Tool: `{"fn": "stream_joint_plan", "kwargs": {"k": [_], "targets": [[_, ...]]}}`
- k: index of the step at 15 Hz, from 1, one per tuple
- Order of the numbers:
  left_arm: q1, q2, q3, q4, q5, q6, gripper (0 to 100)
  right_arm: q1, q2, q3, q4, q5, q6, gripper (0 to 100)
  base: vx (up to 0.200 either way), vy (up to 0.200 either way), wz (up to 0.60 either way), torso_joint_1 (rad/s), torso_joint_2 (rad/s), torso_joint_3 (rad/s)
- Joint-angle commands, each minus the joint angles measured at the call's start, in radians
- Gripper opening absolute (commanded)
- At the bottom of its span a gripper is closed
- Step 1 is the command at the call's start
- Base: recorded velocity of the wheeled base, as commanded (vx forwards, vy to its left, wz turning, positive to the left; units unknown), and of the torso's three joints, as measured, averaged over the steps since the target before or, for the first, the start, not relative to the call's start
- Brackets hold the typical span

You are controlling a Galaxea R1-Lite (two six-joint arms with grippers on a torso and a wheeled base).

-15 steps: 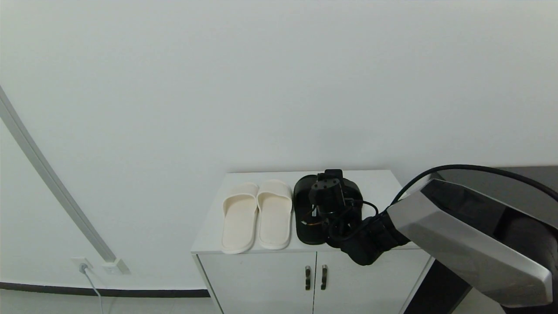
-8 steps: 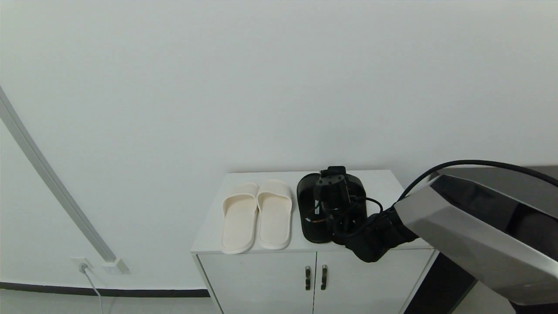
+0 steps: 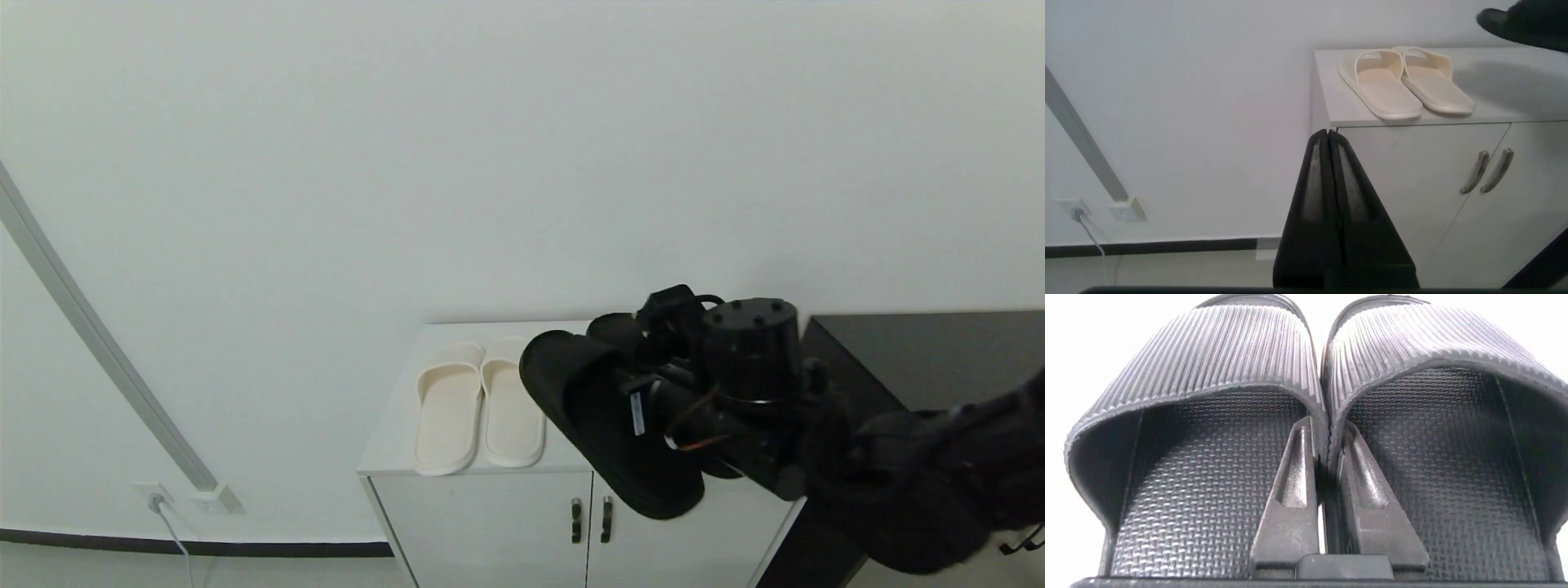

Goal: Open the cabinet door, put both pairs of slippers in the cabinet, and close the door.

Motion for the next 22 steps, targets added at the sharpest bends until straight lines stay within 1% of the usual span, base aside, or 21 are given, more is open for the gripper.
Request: {"fn": "stream_joint_plan", "kwargs": {"k": [1,2,4,7,12,18,20,22], "targets": [[0.000,0.001,0.000,0.000,0.000,0.000,0,0.039,-0.230,0.167,-0.003,0.121,-0.014,0,0.000,0.000,0.00,0.000,0.00,0.000],[0.000,0.001,0.000,0.000,0.000,0.000,0,0.043,-0.279,0.251,-0.006,0.193,-0.023,0,0.000,0.000,0.00,0.000,0.00,0.000],[0.002,0.001,0.000,0.000,0.002,-0.003,0,0.042,-0.320,0.334,-0.024,0.276,-0.088,0,0.000,0.000,0.00,0.000,0.00,0.000],[0.000,0.001,0.000,0.000,0.002,-0.003,0,0.042,-0.351,0.362,-0.083,0.335,-0.100,0,0.000,0.000,0.00,0.000,0.00,0.000],[0.000,0.001,0.000,0.000,0.000,-0.002,0,0.040,-0.337,0.365,-0.093,0.346,-0.094,0,0.000,0.000,0.00,0.000,0.00,0.000],[0.000,0.001,0.000,0.000,0.000,-0.002,0,0.040,-0.325,0.378,-0.095,0.346,-0.093,0,-0.200,0.000,0.00,0.006,0.00,0.002],[0.000,0.001,0.000,0.000,0.000,-0.002,0,0.039,-0.317,0.382,-0.095,0.348,-0.091,0,0.000,0.000,0.00,0.000,0.00,0.000],[0.000,0.001,0.000,0.000,0.000,-0.002,0,0.039,-0.323,0.397,-0.098,0.371,-0.094,0,0.000,0.000,0.00,0.000,0.00,0.000]]}}
